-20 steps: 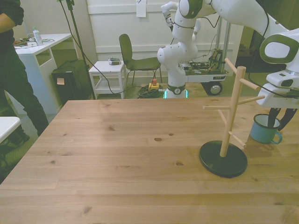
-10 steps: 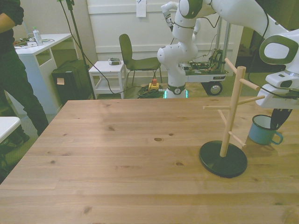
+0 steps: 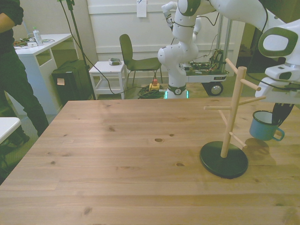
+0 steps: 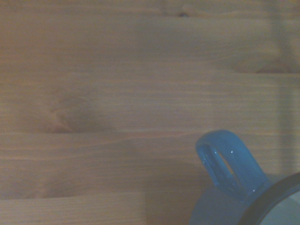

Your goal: Hang the mug

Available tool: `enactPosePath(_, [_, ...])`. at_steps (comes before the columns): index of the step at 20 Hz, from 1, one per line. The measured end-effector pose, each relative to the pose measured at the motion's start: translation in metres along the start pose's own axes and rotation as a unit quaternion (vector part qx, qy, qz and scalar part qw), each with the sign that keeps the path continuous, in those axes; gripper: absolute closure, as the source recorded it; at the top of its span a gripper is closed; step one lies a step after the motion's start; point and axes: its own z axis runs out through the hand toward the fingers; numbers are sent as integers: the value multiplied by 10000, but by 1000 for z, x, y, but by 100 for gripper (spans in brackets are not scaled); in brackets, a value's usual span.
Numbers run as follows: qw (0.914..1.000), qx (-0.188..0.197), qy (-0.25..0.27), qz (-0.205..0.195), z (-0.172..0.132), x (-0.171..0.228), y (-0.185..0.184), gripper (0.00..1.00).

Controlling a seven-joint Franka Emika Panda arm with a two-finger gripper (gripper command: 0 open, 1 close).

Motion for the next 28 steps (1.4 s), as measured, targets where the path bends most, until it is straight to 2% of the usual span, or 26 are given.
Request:
enactPosePath(15, [9979,335,226,515,-91,50,19,100])
enactPosePath(28, [9965,440,271,660,-114,86,32,100])
